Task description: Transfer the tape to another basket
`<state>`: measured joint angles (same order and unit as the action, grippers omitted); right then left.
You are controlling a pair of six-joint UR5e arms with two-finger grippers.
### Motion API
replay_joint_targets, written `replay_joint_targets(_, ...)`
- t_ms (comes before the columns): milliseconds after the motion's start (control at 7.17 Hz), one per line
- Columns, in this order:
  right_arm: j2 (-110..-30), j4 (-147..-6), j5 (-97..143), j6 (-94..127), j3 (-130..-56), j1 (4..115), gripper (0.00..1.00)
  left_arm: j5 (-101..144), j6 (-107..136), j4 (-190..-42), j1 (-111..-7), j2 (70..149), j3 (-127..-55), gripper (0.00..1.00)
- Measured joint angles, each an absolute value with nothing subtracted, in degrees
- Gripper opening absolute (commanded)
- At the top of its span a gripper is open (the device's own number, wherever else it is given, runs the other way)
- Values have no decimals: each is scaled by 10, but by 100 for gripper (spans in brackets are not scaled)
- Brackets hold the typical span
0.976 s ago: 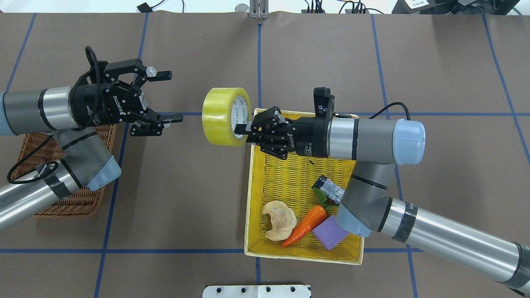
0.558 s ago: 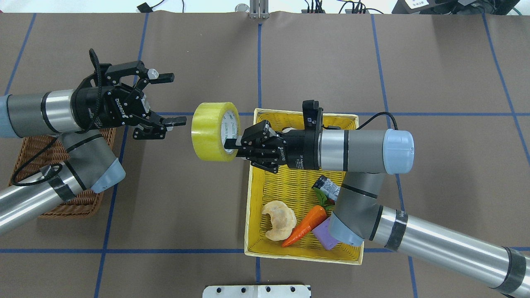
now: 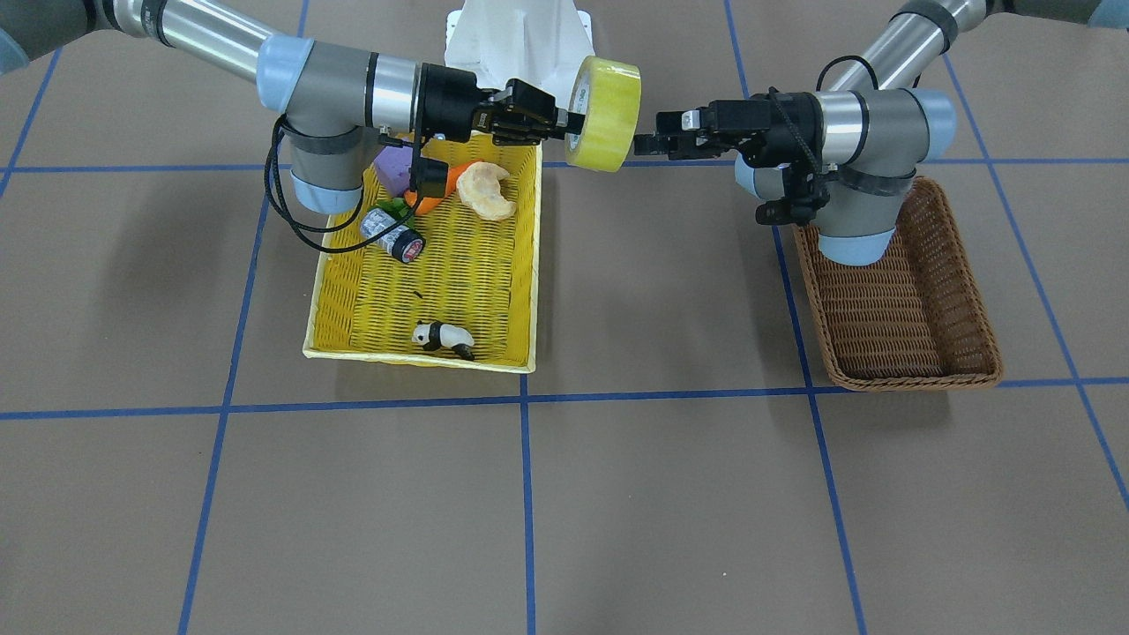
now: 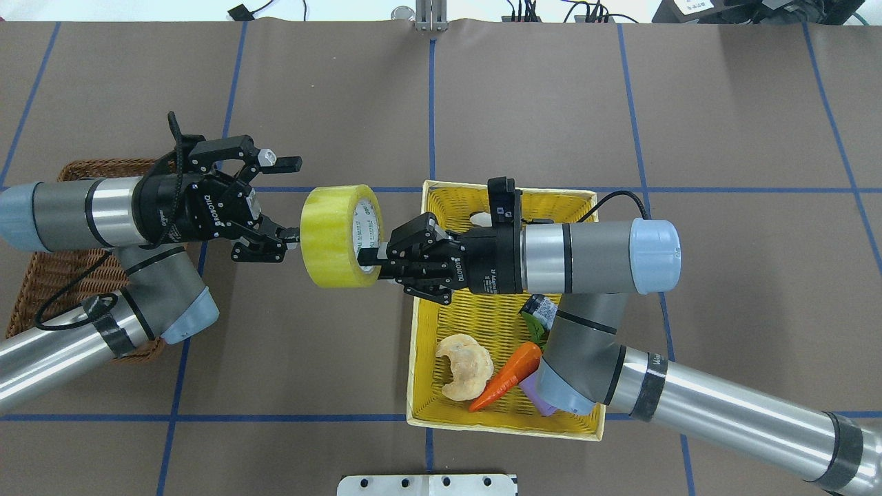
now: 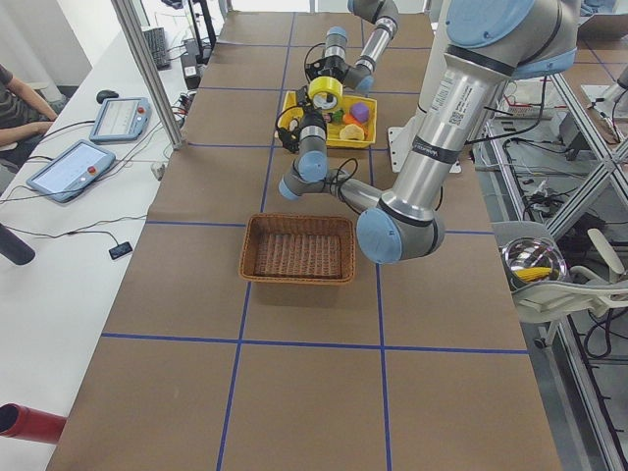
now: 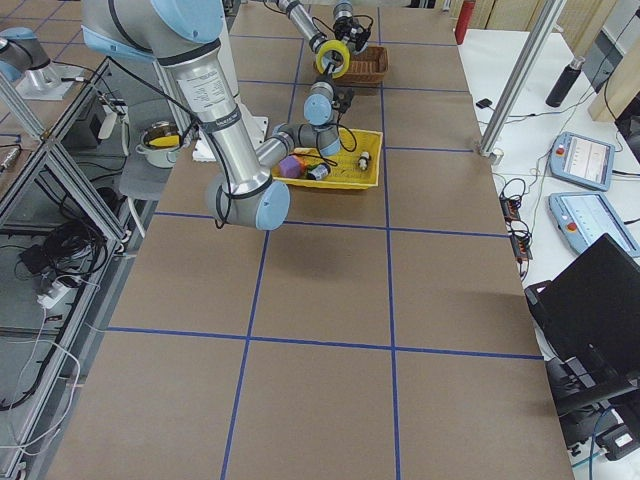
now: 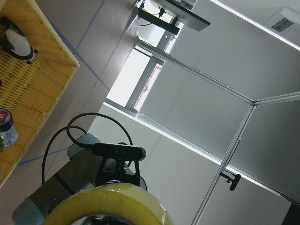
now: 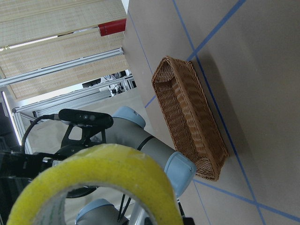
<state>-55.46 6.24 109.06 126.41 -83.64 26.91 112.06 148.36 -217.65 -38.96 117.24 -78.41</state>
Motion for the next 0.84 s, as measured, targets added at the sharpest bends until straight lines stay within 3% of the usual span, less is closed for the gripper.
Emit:
replay_joint_targets(558,-554,75,1102,1268,-824,267,0,1111,1553,-2190,-378,1178,-790,97)
replay_joint_targets(836,-552,76,1103,1268,-822,259,0,1099,1555,-2194,-377,1179,-792,86)
